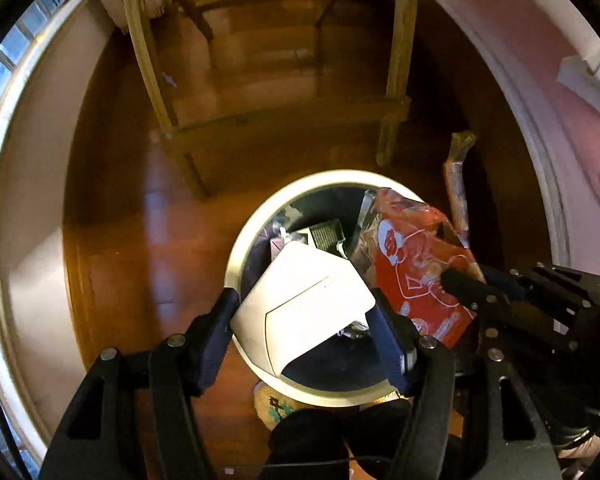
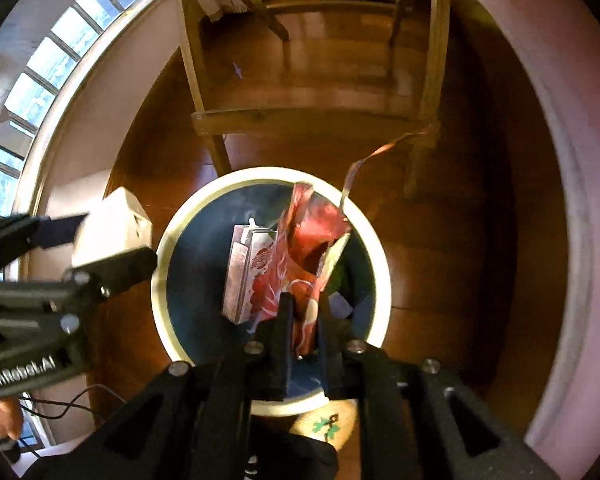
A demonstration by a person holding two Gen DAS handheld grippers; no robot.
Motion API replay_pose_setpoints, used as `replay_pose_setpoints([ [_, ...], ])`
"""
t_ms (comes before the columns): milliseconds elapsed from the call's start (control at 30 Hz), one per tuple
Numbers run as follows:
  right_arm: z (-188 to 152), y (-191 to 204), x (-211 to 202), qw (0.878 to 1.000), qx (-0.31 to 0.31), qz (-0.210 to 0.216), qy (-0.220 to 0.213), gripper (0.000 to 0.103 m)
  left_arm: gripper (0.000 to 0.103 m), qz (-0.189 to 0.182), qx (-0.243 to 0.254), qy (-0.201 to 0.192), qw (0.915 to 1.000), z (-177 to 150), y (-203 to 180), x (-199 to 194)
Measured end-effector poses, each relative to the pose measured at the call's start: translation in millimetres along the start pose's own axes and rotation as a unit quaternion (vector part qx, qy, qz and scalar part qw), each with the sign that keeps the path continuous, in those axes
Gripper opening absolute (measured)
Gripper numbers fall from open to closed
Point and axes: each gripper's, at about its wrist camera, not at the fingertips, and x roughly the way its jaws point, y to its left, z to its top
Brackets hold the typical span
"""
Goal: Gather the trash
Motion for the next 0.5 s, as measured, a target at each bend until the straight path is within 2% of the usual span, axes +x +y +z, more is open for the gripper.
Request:
replay_pose_setpoints([
  [100,1,-1,11,1.000,0.007,0.010,0.012,0.025,0.088,0.002,-0.006,0.000,1.0000,-4,5,10],
  [200,1,-5,13,1.000,0.018,0.015,0.012,0.033,0.099,0.007,-0.014,0.003,0.9999,0,13,12],
  [233,2,-9,12,0.999,0.024,0.019,0.010,0.039,0.102,0.007,-0.018,0.005,0.9998,1,17,10],
  [267,-1,-10,12,0.999,0.030,0.023,0.009,0.046,0.102,0.008,-0.021,0.003,0.9998,2,19,7],
  [333,-1,-15,8,0.999,0.040,0.029,0.003,0.052,0.102,0.013,-0.017,-0.006,0.9998,4,20,2],
  [500,2,-19,-7,0.998,0.054,0.030,-0.010,0.053,0.102,0.018,-0.007,-0.020,0.9996,9,21,-13],
])
